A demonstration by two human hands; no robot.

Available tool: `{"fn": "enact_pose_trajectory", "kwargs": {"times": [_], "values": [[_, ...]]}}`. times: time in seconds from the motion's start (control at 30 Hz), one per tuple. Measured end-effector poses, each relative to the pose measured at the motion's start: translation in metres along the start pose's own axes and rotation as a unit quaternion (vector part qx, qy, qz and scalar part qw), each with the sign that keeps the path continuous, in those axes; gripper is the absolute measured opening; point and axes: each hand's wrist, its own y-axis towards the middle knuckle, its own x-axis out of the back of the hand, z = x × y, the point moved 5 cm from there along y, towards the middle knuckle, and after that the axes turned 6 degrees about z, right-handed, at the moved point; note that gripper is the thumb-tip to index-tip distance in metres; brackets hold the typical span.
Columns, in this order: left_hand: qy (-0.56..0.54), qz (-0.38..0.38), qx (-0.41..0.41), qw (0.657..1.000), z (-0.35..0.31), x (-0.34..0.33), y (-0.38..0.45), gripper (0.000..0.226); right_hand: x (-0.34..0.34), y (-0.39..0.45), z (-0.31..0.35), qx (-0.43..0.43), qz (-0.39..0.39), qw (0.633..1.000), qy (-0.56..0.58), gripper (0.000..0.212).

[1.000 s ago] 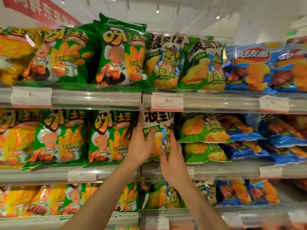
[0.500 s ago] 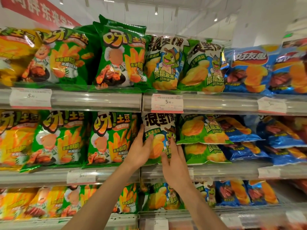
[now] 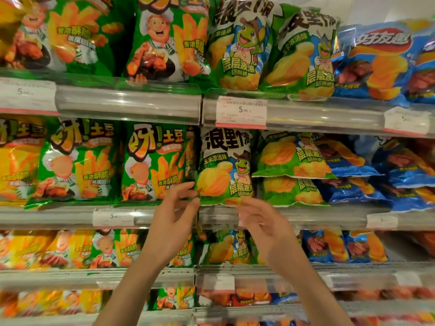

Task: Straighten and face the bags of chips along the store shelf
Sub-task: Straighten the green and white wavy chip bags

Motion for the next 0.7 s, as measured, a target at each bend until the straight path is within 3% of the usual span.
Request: {"fn": "enact_pose_trajectory", "kwargs": {"times": [0.33, 0.53, 0.7], "values": [[-0.037, -0.026, 0.034, 0.998, -0.014, -0.058, -0.016, 0.023, 0.1, -0.026, -0.052, -0.068, -0.031, 0.997, 0.014, 0.023], [-0.018, -0.078, 0.012, 0.997, -0.056, -0.11, 0.009, 0.019, 0.175, -0.024, -0.065, -0.042, -0.024, 0.999, 0.008, 0.022], [0.046, -0.115, -0.012, 0.992, -0.085, -0.132, 0.048, 0.027, 0.219, -0.009, -0.058, -0.012, -0.062, 0.998, 0.025, 0.015]]}}
